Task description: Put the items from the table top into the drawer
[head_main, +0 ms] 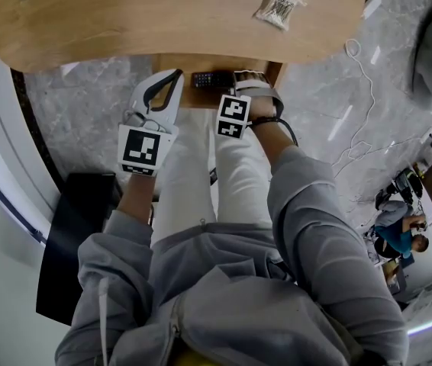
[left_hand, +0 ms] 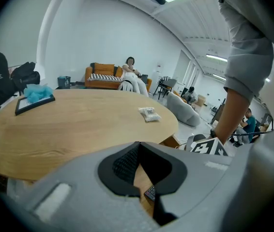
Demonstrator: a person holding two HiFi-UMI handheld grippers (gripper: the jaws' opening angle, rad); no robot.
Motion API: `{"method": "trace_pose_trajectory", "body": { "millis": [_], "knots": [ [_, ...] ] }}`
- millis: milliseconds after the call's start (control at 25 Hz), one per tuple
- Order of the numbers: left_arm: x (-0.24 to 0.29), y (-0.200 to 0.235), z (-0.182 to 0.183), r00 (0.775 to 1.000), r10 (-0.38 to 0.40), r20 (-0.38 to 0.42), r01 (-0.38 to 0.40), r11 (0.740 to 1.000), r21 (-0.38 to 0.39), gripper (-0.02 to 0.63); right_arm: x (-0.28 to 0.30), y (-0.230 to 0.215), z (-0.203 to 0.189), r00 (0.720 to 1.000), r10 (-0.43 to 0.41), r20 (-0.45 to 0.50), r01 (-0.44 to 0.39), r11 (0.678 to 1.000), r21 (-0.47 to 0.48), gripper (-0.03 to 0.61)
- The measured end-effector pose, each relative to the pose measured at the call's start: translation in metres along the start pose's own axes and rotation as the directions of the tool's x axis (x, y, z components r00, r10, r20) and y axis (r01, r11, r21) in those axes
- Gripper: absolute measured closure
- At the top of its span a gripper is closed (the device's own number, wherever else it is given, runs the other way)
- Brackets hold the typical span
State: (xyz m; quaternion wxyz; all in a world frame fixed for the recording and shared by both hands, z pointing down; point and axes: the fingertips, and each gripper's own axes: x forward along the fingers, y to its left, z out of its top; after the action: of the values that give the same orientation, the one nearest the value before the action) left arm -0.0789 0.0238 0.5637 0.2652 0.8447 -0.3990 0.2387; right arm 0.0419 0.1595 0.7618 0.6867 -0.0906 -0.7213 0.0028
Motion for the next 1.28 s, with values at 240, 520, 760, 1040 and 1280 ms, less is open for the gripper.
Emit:
{"method": "trace_pose_trajectory", "body": {
  "millis": [240,520,760,1040,1280],
  "knots": [
    [0.003,0.001,-0.002,1.0,-0.009,-0.005,0.009,1.0,-0.003,0.612,-0.017,-0.009,0.002,0.995,-0.075,0.068,0.066,0.99,0.125,0.285],
    [0.009,-0.003,0.005,1.0,-0.028,0.004,0.028,1.0,0.005,0.612,-0.073,-0.038,0.013,0.95,-0.233,0.205,0.15,0.923,0.354,0.321],
    [0.018,-0.009,0.017,0.999,-0.041,0.026,0.041,0.999,0.0,0.612,-0.12,-0.07,0.01,0.9,-0.375,0.222,0.198,0.805,0.559,0.334],
    [0.036,-0.015,0.047,0.996,-0.051,0.078,0.051,0.999,-0.006,0.612,-0.17,-0.111,-0.01,0.846,-0.508,0.166,0.206,0.597,0.776,0.336],
    [0.06,-0.013,0.071,0.995,-0.059,0.085,0.059,0.998,0.009,0.612,-0.198,-0.156,-0.034,0.814,-0.569,0.116,0.165,0.418,0.893,0.336]
  ]
}}
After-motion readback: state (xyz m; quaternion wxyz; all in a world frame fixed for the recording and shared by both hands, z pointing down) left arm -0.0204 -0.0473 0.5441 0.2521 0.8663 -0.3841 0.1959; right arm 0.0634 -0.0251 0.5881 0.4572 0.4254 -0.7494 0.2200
